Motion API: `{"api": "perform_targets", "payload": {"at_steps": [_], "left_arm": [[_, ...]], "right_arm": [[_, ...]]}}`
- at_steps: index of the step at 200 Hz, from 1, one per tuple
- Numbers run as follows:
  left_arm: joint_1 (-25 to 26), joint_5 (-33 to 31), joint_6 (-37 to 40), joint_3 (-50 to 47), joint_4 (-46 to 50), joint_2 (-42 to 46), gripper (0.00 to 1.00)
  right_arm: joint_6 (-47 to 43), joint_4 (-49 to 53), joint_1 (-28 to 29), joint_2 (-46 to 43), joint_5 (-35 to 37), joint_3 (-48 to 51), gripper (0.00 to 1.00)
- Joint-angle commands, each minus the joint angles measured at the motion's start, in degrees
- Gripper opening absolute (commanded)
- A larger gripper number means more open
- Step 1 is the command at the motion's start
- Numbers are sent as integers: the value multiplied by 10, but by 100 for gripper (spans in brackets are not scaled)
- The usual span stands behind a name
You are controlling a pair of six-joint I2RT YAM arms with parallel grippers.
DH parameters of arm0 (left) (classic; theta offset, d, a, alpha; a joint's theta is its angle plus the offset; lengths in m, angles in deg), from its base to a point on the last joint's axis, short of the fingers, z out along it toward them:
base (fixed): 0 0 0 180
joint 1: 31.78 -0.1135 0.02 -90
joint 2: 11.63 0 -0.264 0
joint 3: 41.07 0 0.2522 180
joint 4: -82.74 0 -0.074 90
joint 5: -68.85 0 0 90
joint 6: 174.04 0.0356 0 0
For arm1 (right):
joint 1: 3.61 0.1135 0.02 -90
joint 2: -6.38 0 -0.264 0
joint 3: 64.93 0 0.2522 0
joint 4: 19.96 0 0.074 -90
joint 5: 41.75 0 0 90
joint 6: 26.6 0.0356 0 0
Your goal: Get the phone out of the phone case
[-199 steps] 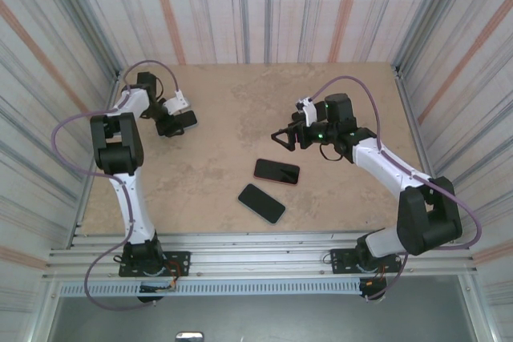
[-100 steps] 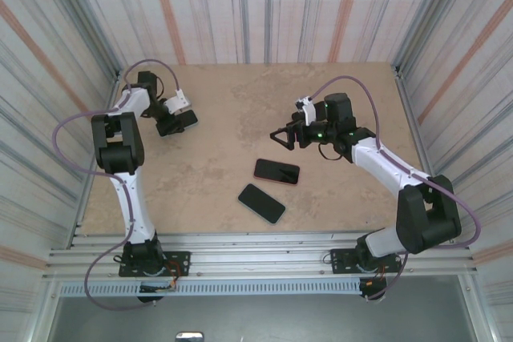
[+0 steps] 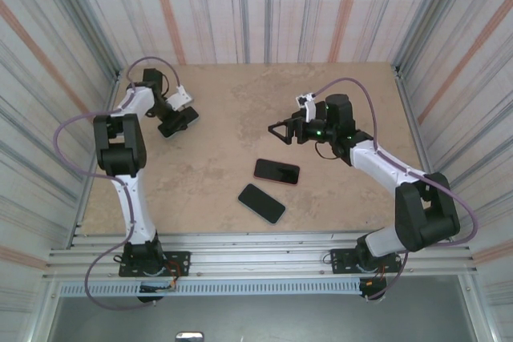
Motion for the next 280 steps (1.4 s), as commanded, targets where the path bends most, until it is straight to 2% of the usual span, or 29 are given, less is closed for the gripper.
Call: {"api": "perform_targets", "payload": {"at_steps": [1, 33, 70, 94, 117, 129, 157, 187, 204, 233, 280], "left_arm": [[5, -27, -97, -9, -24, 90, 59], [24, -45, -188, -42, -42, 148, 60], [65, -36, -308, -81, -78, 223, 59], [107, -31, -387, -100, -101, 265, 55], [158, -49, -418, -116, -114, 292, 56], [167, -36, -425, -118, -104, 287, 57], [165, -61, -428, -110, -74, 256, 66], [153, -115, -380, -90, -39, 219, 89], [130, -118, -378, -60, -11, 183, 98], [121, -129, -350, -36, -14, 127, 99], [94, -109, -338, 35, 1, 26, 99]], "right_arm": [[80, -74, 6, 10, 4, 15, 99], [135, -130, 13, 18, 21, 29, 99], [190, -206, 38, 33, 47, 37, 99], [211, -242, 65, 43, 67, 36, 100], [207, -225, 93, 51, 91, 23, 98], [203, -205, 97, 50, 103, 20, 98], [200, -204, 97, 48, 111, 34, 99], [192, -193, 87, 41, 106, 35, 100], [186, -182, 82, 39, 98, 31, 99], [179, -168, 78, 42, 90, 27, 99], [168, -152, 74, 36, 86, 37, 99]]}}
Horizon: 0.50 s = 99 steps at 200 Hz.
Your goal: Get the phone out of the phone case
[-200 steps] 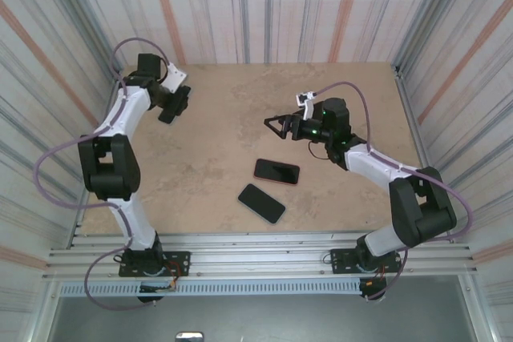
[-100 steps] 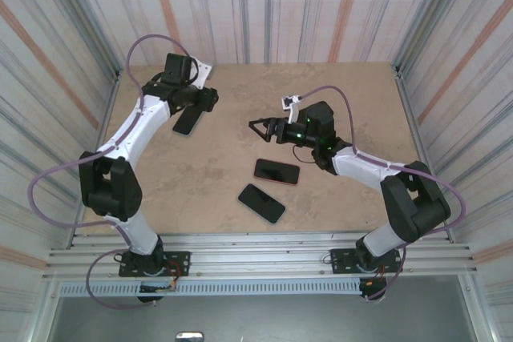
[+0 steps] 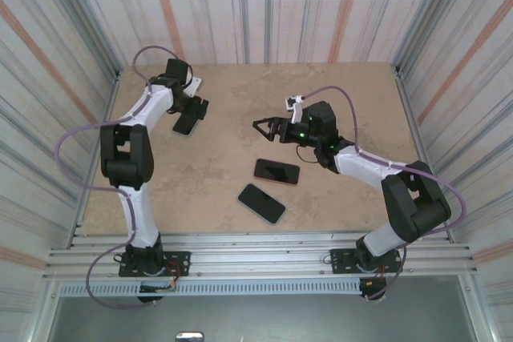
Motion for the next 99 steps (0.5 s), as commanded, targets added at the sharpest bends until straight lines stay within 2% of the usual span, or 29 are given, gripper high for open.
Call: {"api": "perform_targets", "payload": {"at_steps": [1, 41, 99], "left_arm": [[-11, 5, 24, 43, 23, -38, 99], [-27, 19, 40, 108, 64, -106, 99], [-35, 40, 51, 142, 82, -152, 99]], "right_arm": [[-20, 20, -6, -10, -6, 5, 99], [-23, 24, -13, -8, -8, 7, 99], [-15, 15, -18, 11, -20, 1, 99]]}}
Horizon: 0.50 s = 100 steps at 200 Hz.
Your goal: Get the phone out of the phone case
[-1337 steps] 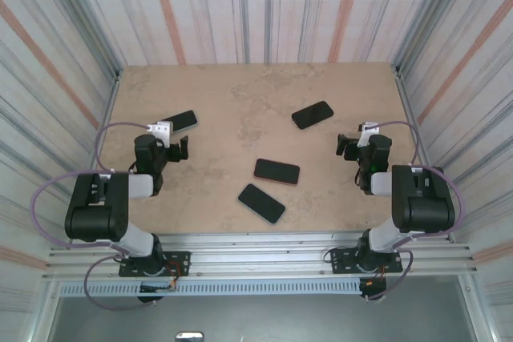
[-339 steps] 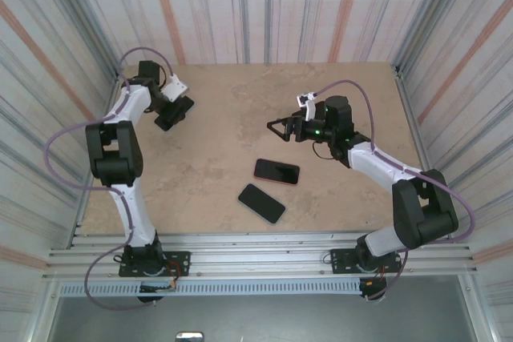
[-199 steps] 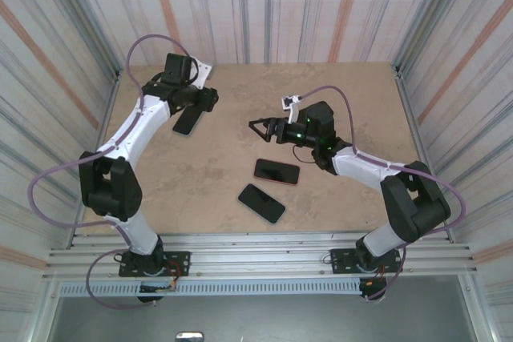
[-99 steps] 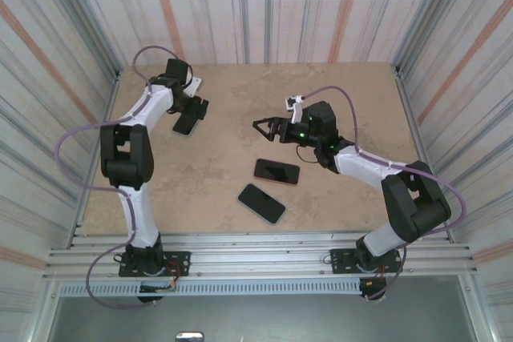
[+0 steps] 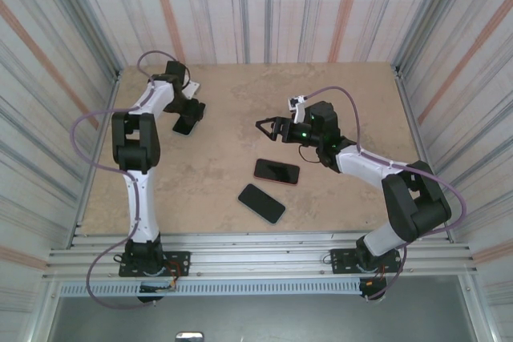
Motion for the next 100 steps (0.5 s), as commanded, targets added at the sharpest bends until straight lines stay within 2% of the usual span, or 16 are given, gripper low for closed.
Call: {"api": "perform_targets", "payload": {"at_steps": [1, 48, 100], "left_arm": [[-3, 15, 14, 24, 28, -19, 99], [-8, 28, 10, 53, 55, -46, 98], [-8, 30, 26, 48, 87, -60, 90]], "right_arm": [[-13, 0, -4, 11, -15, -1, 99], [-7, -5, -7, 19, -19, -2, 99], [0, -13, -9, 28, -27, -3, 99]]}}
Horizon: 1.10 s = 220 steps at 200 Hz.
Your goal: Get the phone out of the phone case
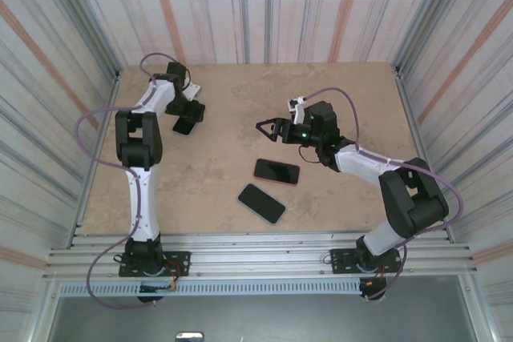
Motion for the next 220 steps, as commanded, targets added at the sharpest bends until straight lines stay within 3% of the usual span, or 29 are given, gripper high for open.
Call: {"api": "perform_targets", "payload": {"at_steps": [1, 37, 63, 98, 121, 183, 220], "left_arm": [[-3, 15, 17, 2, 48, -20, 90], [-7, 20, 33, -12, 71, -20, 92], [-8, 23, 33, -3, 73, -29, 87], [-8, 22, 33, 5, 74, -36, 65], [-8, 39, 20, 6, 73, -22, 60], [5, 106, -59, -27, 14, 99, 56], [24, 143, -129, -103, -59, 188, 55]], "right_arm": [[0, -11, -3, 12, -13, -3, 99], [6, -18, -4, 16, -17, -3, 99], [7, -18, -4, 17, -19, -3, 99], [7, -16, -6, 14, -17, 0, 99], [14, -20, -5, 17, -17, -1, 99], [56, -58, 2, 37, -17, -8, 99], [80, -86, 24, 63, -10, -22, 99]]}}
